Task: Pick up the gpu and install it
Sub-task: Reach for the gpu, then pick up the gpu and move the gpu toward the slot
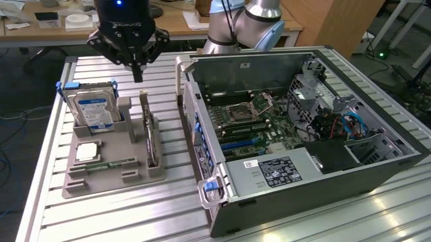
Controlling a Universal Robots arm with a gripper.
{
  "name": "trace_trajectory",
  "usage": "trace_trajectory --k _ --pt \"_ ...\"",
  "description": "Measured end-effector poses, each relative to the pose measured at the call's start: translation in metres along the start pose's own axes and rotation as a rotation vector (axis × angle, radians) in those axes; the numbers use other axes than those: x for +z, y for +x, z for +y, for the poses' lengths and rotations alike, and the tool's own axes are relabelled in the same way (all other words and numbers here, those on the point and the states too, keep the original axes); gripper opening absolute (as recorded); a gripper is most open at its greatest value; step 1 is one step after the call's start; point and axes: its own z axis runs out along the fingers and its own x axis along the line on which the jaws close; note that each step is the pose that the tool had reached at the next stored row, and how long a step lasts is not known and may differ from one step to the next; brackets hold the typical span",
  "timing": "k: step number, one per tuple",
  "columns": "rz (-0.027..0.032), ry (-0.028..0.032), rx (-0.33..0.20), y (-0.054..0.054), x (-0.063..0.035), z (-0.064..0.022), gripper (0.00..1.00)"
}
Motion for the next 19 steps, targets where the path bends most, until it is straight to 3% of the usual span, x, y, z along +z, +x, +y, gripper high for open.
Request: trace_trajectory --k 5,19 --pt "0.0 -0.0001 0.0 0.0115 -0.0002 -0.0008 0.11" --pt "0.0 -0.0001 0.0 0.0118 -0.0003 -0.0008 0.11"
